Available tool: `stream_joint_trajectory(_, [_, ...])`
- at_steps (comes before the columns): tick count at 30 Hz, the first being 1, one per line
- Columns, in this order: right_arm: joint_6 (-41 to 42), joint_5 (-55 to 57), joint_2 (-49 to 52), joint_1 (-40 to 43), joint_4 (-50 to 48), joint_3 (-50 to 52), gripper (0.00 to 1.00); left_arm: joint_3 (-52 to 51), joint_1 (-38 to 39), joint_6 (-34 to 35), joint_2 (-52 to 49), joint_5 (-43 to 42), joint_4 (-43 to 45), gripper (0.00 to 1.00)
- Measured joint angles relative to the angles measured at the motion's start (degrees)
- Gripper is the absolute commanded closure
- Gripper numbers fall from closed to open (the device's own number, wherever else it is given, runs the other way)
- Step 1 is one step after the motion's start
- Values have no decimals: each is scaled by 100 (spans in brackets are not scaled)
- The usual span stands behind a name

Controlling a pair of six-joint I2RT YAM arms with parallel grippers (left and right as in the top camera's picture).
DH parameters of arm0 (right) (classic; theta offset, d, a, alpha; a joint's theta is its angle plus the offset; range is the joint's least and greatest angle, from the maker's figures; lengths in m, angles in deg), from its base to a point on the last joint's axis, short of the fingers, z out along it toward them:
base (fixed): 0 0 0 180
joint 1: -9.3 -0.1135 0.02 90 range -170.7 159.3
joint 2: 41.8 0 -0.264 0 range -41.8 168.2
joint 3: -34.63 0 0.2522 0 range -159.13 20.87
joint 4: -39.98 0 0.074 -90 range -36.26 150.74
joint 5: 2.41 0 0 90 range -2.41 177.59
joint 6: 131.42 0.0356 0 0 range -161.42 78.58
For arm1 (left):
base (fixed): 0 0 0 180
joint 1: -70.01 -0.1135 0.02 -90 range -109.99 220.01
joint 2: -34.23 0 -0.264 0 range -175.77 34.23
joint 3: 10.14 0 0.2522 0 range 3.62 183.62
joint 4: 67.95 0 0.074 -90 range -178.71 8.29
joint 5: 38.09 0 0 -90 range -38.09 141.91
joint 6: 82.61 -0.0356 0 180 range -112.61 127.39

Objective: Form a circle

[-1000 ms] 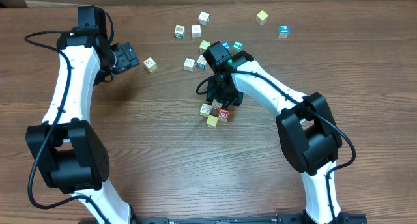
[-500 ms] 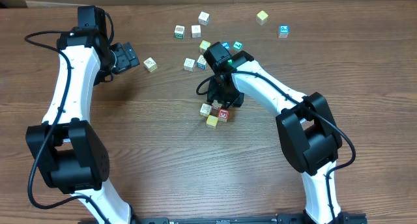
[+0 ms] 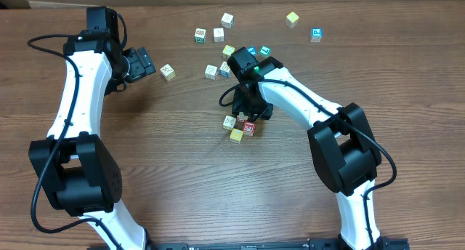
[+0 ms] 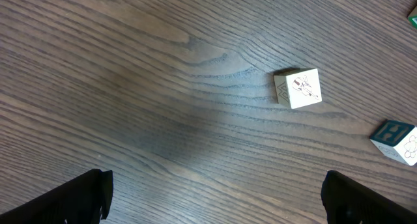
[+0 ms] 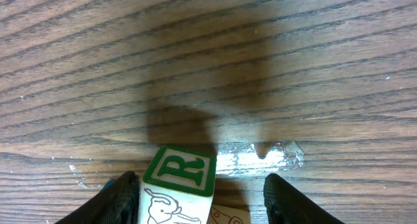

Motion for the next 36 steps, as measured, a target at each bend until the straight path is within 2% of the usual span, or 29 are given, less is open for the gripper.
stream_joint_trajectory(14, [-7,0,0,0,-380,0,42,0,0,0,0,0,0,1])
stream_joint_trajectory(20, [-7,2,0,0,-295,0,63,0,0,0,0,0,2,1])
stream_joint_trajectory(25, [-13,0,0,2,-262,0,70,0,0,0,0,0,2,0])
stream_joint_trajectory(36, [-4,-31,0,0,-258,0,71,0,0,0,0,-2,0,0])
